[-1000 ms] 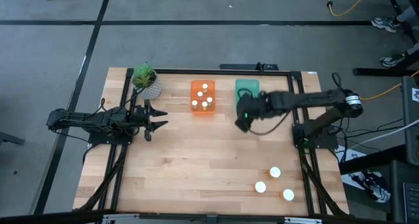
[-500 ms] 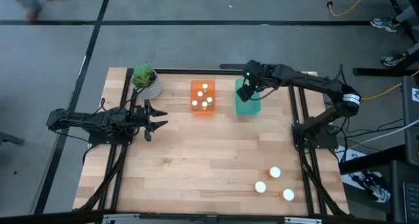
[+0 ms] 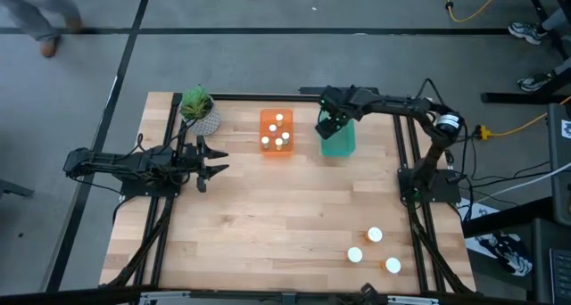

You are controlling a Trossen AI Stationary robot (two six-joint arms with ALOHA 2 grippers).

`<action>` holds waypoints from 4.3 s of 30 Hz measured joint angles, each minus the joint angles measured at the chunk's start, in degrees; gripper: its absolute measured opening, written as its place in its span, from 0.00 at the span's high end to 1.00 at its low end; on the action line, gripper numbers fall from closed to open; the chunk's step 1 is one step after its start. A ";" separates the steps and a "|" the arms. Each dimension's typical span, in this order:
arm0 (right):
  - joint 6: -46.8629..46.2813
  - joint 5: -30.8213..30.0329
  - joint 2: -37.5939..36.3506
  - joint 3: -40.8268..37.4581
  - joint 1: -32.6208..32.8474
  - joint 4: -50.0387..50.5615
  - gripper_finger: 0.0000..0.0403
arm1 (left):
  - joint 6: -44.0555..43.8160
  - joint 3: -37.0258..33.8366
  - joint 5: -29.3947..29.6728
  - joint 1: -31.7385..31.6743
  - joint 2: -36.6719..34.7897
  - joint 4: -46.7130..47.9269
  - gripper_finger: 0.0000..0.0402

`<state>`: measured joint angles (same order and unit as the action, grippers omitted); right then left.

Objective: Pick and place medicine bottles into bin by pill shape (circle, oval)
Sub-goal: Put the large orange pill bottle into the blue bin

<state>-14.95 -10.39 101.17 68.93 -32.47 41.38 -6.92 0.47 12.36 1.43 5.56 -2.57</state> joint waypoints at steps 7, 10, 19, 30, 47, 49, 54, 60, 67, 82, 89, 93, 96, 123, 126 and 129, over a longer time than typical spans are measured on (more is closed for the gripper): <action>-2.78 1.76 1.39 0.72 -1.88 -2.08 0.46 | 0.00 0.00 0.00 -0.01 -0.01 0.00 0.56; -2.91 5.17 1.59 0.72 -3.20 -2.09 0.46 | 0.00 0.00 0.00 -0.02 0.00 0.02 0.56; -2.66 5.55 1.58 0.72 -3.54 -2.78 0.45 | 0.00 0.00 0.00 -0.02 0.00 0.02 0.56; -2.57 5.51 1.57 0.72 -3.54 -3.66 0.36 | 0.00 0.00 0.00 -0.02 0.00 0.02 0.56; -4.19 4.46 -8.30 0.72 -3.37 2.91 0.36 | 0.00 0.00 0.00 0.00 0.00 0.00 0.56; -5.97 4.31 -11.25 0.72 -2.44 6.68 0.36 | 0.01 0.00 0.00 -0.02 0.00 0.01 0.56; -10.67 4.45 -18.84 0.72 3.54 14.33 0.36 | 0.00 0.00 0.00 0.00 -0.02 0.00 0.56; -20.20 4.19 -26.48 0.74 16.67 22.45 0.36 | 0.00 0.00 0.00 -0.01 -0.02 0.01 0.56; -35.25 3.34 -30.11 0.74 33.58 31.45 0.36 | 0.00 0.01 0.00 -0.02 -0.02 0.00 0.56; -69.42 -4.43 -28.76 0.74 66.29 34.63 0.36 | 0.00 0.00 0.00 -0.02 -0.02 0.00 0.56; -79.29 -4.49 -22.98 0.72 74.01 34.52 0.36 | 0.00 0.02 0.00 -0.02 0.00 0.02 0.56; -83.45 -3.66 -19.26 0.72 76.16 33.25 0.36 | 0.01 0.00 0.00 -0.02 0.00 0.00 0.56; -85.66 -2.36 -16.86 0.72 77.52 32.35 0.36 | 0.01 0.01 0.00 -0.01 0.00 0.02 0.56; -101.69 5.95 -10.92 -3.28 84.60 25.02 0.02 | 0.00 0.01 0.00 -0.02 -0.01 0.00 0.56; -100.78 6.39 -10.84 -7.12 83.95 19.76 0.02 | 0.01 0.00 0.00 0.00 0.00 0.02 0.56; -100.53 7.08 -10.84 -10.98 83.58 15.17 0.02 | 0.00 0.00 0.00 -0.02 0.00 0.00 0.56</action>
<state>-115.48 -3.31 90.32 57.95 51.11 56.55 -6.91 0.47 12.36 1.41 5.56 -2.57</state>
